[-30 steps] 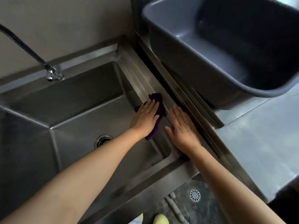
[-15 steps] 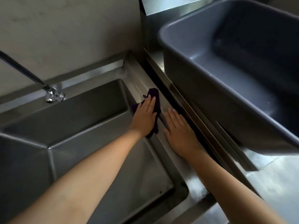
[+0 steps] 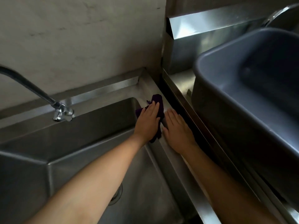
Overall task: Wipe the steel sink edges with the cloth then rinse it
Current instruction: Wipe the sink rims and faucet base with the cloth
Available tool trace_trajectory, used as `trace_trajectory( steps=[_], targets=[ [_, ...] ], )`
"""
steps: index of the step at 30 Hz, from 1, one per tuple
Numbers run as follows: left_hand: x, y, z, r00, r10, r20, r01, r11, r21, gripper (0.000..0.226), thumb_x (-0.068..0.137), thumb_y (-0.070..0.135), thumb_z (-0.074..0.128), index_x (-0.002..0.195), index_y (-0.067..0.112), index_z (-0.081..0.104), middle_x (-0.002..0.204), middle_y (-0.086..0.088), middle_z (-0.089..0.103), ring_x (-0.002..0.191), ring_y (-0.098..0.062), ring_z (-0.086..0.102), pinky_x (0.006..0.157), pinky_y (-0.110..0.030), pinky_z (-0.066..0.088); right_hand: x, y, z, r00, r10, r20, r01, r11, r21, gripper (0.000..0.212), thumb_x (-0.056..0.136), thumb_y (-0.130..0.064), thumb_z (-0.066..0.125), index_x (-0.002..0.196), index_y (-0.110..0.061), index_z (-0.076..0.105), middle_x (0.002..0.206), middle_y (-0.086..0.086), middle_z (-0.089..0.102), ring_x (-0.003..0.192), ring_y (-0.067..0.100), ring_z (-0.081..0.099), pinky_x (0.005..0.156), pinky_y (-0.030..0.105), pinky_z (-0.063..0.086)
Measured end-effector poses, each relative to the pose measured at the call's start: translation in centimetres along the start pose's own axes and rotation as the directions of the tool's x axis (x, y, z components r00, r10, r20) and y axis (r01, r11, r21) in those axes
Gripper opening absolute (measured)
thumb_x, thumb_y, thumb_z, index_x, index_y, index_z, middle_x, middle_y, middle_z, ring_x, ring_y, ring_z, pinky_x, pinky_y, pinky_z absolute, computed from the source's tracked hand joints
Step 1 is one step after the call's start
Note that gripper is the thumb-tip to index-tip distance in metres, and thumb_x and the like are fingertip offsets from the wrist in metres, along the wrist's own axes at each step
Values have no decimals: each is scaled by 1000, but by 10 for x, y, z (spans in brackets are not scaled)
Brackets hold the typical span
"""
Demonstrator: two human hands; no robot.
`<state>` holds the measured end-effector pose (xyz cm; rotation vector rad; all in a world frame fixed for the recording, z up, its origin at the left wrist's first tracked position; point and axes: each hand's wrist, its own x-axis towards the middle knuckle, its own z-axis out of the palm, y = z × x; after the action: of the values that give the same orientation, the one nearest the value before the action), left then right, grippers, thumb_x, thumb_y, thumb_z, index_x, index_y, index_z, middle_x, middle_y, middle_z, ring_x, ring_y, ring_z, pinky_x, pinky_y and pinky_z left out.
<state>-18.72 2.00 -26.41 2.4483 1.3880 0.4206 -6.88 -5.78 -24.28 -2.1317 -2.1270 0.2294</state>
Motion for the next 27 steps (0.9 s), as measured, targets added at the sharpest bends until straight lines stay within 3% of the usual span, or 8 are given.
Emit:
trace_trajectory(
  steps=[8, 12, 20, 27],
  targets=[
    [20, -17, -5, 996, -61, -66, 52, 990, -133, 55, 94, 18, 46, 146, 17, 29, 154, -3, 31, 143, -13, 27, 118, -29, 12, 36, -2, -1, 1000, -29, 0, 29, 999, -44, 60, 98, -28, 31, 148, -9, 4, 159, 8, 6, 146, 17, 1, 112, 27, -6],
    [35, -26, -7, 994, -94, -58, 85, 987, -134, 54, 96, 19, 44, 147, 16, 27, 155, -3, 29, 144, -13, 24, 119, -29, 11, 60, -7, -5, 999, -47, -1, 47, 999, -10, 59, 99, -27, 30, 148, -11, 3, 159, 7, 6, 146, 16, 0, 112, 27, -5],
    [69, -47, -7, 980, -175, -98, 167, 983, -78, 51, 99, 18, 39, 148, 12, 24, 156, -6, 24, 146, -18, 16, 119, -33, 4, 117, -16, 4, 998, -55, -5, 54, 998, -30, 55, 100, -28, 26, 148, -9, 7, 159, 8, 8, 146, 18, 2, 115, 29, -3],
    [85, -60, -9, 984, -142, -106, 146, 989, 31, 51, 100, 20, 36, 148, 10, 23, 156, -9, 24, 146, -20, 16, 120, -33, 6, 122, -14, 7, 999, -34, -22, 35, 999, 25, 52, 100, -28, 23, 148, -11, 10, 158, 7, 10, 146, 15, 5, 115, 28, 0]
  ],
)
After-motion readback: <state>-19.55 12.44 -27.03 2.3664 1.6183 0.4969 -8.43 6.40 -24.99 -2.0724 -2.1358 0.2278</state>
